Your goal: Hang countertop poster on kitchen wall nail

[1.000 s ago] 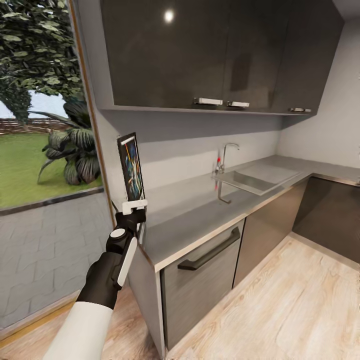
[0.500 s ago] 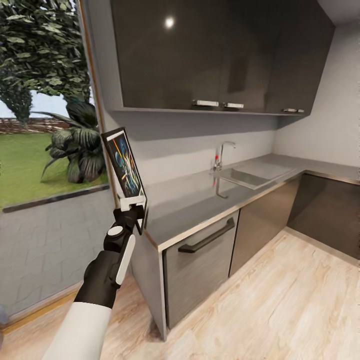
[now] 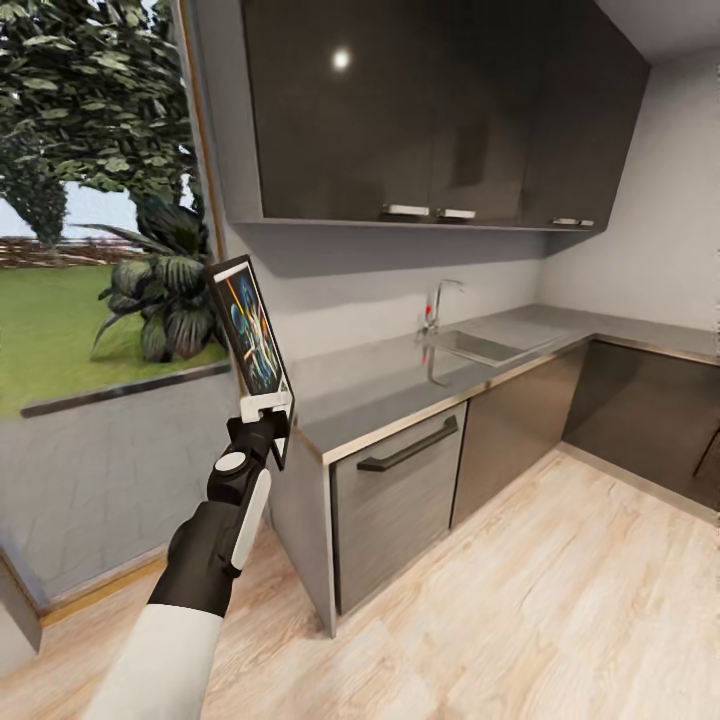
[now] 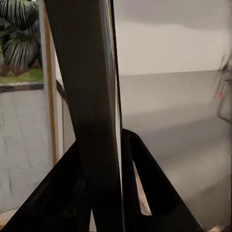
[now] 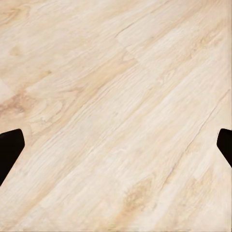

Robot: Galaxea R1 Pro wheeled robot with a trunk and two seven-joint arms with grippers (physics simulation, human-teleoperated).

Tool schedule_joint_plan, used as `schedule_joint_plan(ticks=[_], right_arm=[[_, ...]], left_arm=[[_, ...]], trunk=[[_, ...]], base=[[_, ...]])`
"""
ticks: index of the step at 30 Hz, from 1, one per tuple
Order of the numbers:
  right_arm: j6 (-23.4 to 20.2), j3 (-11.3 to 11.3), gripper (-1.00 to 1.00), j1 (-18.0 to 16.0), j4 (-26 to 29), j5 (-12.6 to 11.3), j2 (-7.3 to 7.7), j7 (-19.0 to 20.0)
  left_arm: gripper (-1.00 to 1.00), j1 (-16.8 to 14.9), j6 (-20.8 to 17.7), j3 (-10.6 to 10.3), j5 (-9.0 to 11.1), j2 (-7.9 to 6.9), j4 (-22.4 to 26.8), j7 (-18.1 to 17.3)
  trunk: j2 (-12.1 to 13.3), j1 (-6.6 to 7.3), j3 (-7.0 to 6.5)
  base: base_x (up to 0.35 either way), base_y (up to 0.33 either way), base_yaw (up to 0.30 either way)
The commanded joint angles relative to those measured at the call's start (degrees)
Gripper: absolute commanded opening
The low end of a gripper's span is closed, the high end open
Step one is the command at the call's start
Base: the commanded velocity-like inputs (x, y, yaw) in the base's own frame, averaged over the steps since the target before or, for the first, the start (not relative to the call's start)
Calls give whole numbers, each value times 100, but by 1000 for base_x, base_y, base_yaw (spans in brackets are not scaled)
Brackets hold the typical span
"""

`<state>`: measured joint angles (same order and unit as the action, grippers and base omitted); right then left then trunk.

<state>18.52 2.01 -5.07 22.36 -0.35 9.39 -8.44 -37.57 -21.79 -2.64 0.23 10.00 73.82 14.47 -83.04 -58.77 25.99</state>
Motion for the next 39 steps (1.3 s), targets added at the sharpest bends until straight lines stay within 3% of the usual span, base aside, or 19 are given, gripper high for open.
schedule_joint_plan(ticks=[1,20,25,27,30,32,33,34,36,37,39], right_arm=[[20,4,100,-3,-3,-4,3,-2],[20,1,100,-3,-3,0,11,-4],[20,1,100,-3,-3,-1,11,-2],[20,-6,100,-3,-3,11,7,9],[19,1,100,-3,5,16,19,40],[16,4,100,-3,23,17,34,45],[11,7,100,-3,43,19,67,49],[8,8,100,-3,62,22,85,50],[6,9,100,-6,86,23,96,51],[5,9,100,-8,116,25,103,52],[4,8,100,-10,148,25,108,52]], left_arm=[[-100,-2,-35,-9,-8,0,6,39],[-100,4,-73,4,2,0,108,25],[-100,10,-498,8,27,0,651,-5],[-100,12,-754,9,42,-114,841,-238],[-100,18,-970,12,41,-370,946,-1498],[-100,20,-1001,14,40,-509,959,-2012],[-100,21,-1028,16,39,-734,972,-2747],[-100,21,-1038,18,39,-885,975,-3219],[-100,21,-1044,21,39,-1046,975,-3702],[-100,21,-1048,23,38,-1223,976,-4203],[-100,21,-1051,41,50,-1406,974,-4729]], trunk=[[-4,4,6],[-4,4,6],[-4,4,6],[-4,4,6],[-4,4,6],[-4,4,6],[-4,4,6],[-4,4,6],[-4,4,6],[-4,4,6],[-4,4,6]], base=[[-338,0,0],[-338,0,0],[-240,0,0],[-58,0,0],[-22,0,0],[-10,0,0],[-4,0,0],[-3,0,0],[-2,0,0],[-1,0,0],[0,0,0]])
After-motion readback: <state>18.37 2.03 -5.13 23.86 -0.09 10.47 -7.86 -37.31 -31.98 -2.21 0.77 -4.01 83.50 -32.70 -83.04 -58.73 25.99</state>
